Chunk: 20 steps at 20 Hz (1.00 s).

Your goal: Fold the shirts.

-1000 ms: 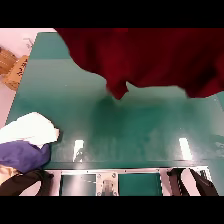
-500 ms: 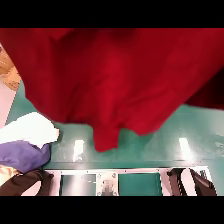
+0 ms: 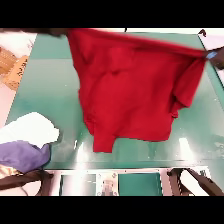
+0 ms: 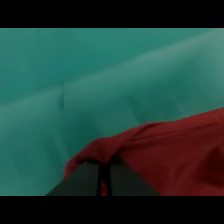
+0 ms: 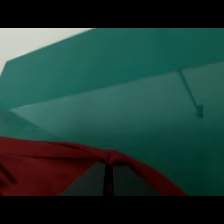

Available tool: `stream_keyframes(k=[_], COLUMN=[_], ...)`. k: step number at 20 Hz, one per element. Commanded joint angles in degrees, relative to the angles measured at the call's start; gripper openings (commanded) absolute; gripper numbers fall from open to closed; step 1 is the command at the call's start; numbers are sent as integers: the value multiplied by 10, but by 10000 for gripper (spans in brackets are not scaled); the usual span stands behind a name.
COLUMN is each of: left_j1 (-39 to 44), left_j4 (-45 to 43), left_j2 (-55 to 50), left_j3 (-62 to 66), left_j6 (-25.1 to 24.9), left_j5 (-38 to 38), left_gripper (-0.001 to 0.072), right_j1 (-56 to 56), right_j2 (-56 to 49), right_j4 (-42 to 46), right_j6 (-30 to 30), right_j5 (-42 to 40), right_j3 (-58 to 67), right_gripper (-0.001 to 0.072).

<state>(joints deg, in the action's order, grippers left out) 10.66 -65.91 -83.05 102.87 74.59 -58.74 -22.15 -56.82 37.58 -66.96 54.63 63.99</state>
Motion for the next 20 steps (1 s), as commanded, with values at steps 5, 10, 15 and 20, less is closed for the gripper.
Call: stream_keyframes(k=[5, 10, 15, 20], left_j1=[5, -11, -108, -186], left_j4=[142, 136, 136, 138], left_j2=[-233, -252, -252, -250], left_j3=[-13, 6, 93, 91], left_j6=[-52, -49, -24, -20], left_j5=[129, 86, -155, -314], left_gripper=[31, 626, 636, 30], right_j1=[76, 52, -69, -155], right_j2=[-296, -340, -308, -241], right_j4=[-27, -25, -24, 22], right_j6=[16, 14, 14, 14], right_j5=[-91, -66, 98, 178], right_j3=[45, 81, 88, 7], right_gripper=[14, 280, 290, 289])
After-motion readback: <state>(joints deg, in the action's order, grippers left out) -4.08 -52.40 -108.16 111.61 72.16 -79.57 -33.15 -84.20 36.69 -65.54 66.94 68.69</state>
